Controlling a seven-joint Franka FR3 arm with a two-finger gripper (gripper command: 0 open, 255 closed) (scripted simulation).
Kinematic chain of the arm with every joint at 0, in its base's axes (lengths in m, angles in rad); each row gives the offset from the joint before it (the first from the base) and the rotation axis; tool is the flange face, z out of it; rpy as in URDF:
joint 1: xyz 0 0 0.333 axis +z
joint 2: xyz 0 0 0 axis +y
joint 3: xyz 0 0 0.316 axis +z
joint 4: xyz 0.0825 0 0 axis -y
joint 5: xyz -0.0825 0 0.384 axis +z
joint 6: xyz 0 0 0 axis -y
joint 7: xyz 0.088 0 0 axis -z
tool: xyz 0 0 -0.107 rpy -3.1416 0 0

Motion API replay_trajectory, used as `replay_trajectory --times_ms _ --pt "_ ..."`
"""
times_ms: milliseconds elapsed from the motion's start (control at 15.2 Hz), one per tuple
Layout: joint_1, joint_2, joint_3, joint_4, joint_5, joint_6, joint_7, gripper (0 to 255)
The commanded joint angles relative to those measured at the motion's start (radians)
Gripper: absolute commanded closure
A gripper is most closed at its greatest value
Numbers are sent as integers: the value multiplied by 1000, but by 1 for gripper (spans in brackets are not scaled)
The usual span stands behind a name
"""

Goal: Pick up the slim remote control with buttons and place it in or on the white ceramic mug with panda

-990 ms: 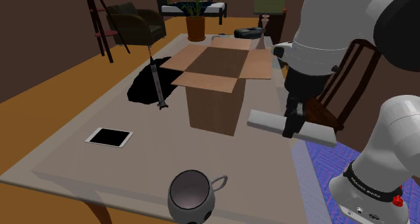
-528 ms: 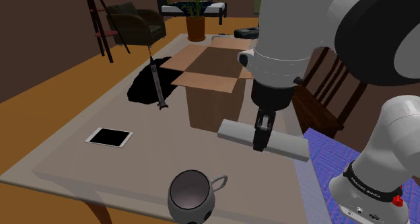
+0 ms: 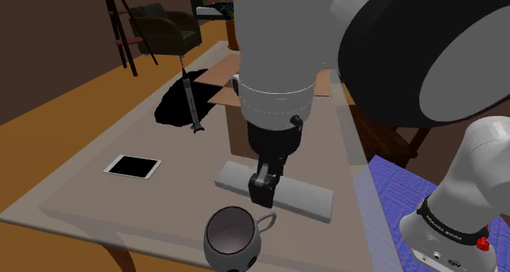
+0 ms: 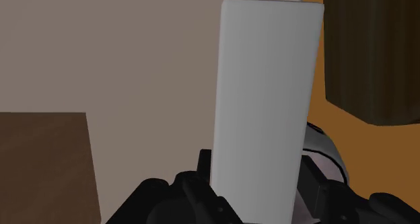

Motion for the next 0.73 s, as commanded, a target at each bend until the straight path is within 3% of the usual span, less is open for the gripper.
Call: replay_trajectory --times_ms 0,132,660 --pt "-10 97 42 87 -51 -1 61 255" --pt "-9 214 87 192 -126 -11 138 255" --pt "-1 243 88 108 -146 94 155 255"
